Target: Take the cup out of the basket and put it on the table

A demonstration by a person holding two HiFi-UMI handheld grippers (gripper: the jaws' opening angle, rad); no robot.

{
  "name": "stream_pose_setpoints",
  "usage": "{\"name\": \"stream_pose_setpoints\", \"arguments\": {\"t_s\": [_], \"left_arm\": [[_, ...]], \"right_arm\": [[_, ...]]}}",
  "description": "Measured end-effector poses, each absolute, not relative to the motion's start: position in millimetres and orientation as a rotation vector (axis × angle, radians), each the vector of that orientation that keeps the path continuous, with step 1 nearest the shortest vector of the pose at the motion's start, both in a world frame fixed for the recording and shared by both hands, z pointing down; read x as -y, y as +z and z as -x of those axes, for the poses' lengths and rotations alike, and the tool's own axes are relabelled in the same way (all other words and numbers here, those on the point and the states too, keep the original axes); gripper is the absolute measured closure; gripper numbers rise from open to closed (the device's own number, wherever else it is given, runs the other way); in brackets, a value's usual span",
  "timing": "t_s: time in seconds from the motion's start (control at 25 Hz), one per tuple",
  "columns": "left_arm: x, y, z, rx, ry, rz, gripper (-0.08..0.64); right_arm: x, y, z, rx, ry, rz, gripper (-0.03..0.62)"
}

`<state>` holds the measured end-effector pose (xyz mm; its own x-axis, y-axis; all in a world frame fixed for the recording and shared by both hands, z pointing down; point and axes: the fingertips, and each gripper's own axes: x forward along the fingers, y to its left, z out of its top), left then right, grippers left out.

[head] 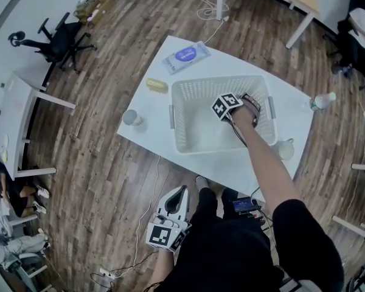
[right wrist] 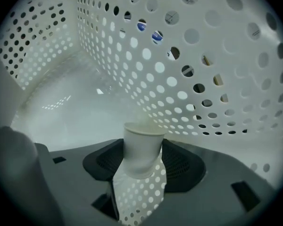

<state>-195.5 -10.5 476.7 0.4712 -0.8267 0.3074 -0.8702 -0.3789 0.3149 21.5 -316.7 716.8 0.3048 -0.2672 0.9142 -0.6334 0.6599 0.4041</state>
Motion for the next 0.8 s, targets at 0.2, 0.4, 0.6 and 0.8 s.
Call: {"name": "stream_pose_setpoints", "arguments": {"t_s": [0.2,0.4,0.6,0.8], "left_arm": [[13.9,470.2,187.7,1.394,0.125,-2.326,0.551],[22.2,460.7,181.4,1.391,0.108,-2.377,0.551],[25.0,453.6,174.3,1.371,0.094,-2.419,0.551],[27.7,448.2,156.4,1.328,0.098,-2.468,0.551]], "right_arm": [[307.8,702.5,-4.9,1.435,0.373,-0.872,0.336],[303.0,665.0,21.9,1.668,0.418,-0.892,0.336],[297.2,608.2,37.8,1.921,0.385,-0.953,0.336],[287.2,553.5,33.6,2.097,0.348,-1.003,0.336]]}}
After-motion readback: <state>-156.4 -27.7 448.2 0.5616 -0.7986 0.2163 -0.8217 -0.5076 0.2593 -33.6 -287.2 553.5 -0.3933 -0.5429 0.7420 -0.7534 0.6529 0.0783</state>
